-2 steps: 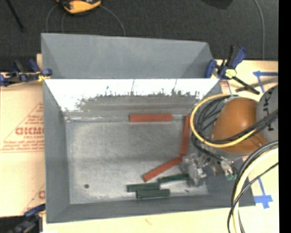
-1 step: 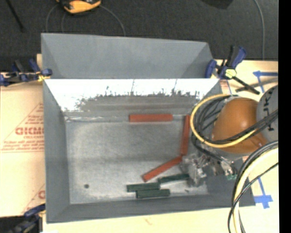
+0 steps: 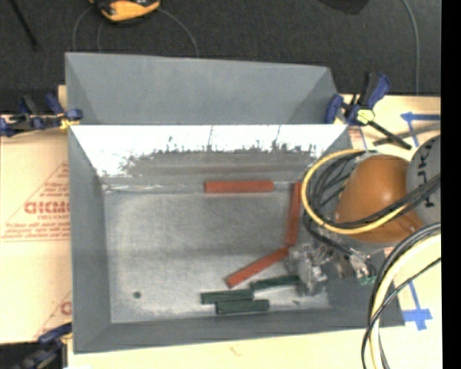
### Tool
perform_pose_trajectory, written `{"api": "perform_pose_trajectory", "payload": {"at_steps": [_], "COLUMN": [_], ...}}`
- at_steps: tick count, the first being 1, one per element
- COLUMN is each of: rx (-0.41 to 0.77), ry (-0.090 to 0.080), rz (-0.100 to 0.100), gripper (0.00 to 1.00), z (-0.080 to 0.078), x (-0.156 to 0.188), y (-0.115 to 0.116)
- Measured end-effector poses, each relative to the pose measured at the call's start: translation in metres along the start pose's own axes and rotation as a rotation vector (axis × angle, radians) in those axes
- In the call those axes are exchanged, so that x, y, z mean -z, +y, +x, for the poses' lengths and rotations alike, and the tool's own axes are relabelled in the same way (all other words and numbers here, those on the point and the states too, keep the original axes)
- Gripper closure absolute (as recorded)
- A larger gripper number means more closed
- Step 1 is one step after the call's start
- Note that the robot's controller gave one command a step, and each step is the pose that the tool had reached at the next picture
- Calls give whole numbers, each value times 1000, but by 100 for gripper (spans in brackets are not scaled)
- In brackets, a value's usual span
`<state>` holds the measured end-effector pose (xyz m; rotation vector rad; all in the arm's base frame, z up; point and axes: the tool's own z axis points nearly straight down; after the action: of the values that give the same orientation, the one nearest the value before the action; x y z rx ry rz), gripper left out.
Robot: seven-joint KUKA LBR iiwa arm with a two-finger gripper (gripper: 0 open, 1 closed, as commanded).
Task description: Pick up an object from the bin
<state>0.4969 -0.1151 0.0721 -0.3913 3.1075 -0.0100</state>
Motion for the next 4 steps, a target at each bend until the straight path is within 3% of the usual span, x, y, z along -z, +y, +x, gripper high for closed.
{"api": "perform_pose_trajectory", "payload": {"at_steps": [4], "rx": [4], "ry": [0], "rz": [0], "gripper": [100], "z": [0], "x": [0], "y": [0]}}
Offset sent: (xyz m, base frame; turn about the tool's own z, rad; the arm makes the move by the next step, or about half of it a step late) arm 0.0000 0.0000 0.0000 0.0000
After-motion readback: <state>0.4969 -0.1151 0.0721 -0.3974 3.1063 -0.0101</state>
